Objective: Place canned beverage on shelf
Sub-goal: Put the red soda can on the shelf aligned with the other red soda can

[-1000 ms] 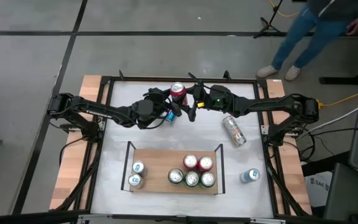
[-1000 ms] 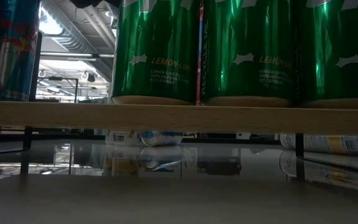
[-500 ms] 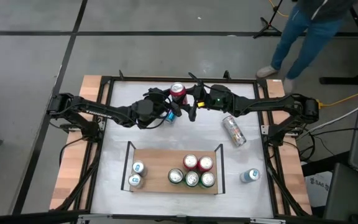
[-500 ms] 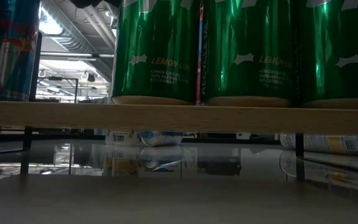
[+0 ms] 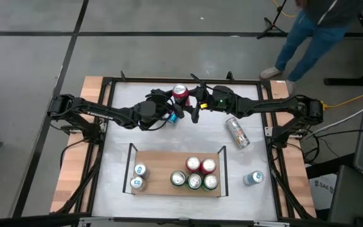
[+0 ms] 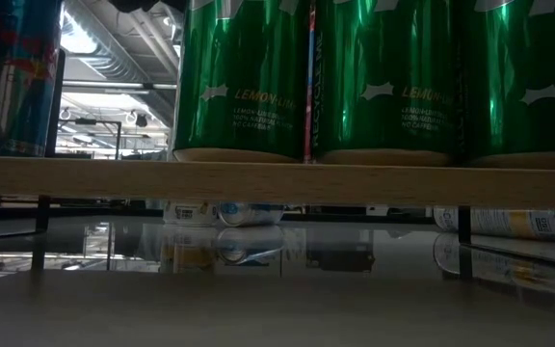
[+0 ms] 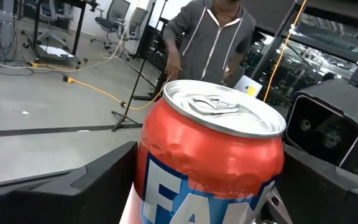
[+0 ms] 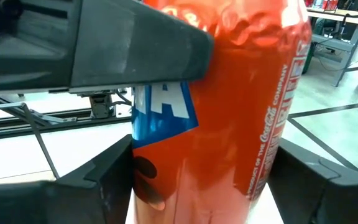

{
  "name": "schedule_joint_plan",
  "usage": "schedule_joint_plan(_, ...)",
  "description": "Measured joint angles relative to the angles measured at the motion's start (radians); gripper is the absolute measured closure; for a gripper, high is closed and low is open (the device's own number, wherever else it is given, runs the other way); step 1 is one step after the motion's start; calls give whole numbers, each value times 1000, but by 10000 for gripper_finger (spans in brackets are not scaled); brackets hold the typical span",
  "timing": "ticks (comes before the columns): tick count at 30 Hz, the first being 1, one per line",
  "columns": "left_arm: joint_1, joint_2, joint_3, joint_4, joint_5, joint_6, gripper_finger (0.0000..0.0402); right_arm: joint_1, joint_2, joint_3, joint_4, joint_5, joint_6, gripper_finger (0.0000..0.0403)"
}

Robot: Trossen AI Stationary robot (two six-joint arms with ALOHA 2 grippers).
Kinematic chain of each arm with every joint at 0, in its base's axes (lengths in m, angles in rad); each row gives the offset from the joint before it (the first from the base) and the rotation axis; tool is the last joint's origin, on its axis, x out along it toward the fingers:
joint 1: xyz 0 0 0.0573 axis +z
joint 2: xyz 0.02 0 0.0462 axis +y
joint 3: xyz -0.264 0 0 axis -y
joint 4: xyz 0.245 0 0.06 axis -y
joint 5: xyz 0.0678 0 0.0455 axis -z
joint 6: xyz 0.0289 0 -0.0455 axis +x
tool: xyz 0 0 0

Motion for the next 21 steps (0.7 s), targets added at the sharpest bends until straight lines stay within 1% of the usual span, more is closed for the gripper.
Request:
schedule_joint_plan(6, 1, 0, 0, -1, 6, 2, 65, 0, 0, 0, 0, -1, 0, 117)
schedule_joint_plan(9, 1, 0, 0, -2, 18, 9, 65, 0, 0, 0, 0, -25, 2, 118)
schedule_joint_plan(16, 0, -1, 0, -3, 32, 81, 65, 0, 0, 0, -3, -35, -14, 118)
schedule_joint_plan(21, 0, -1, 0, -3, 29, 84, 65, 0, -1, 0, -6, -37, -24, 122)
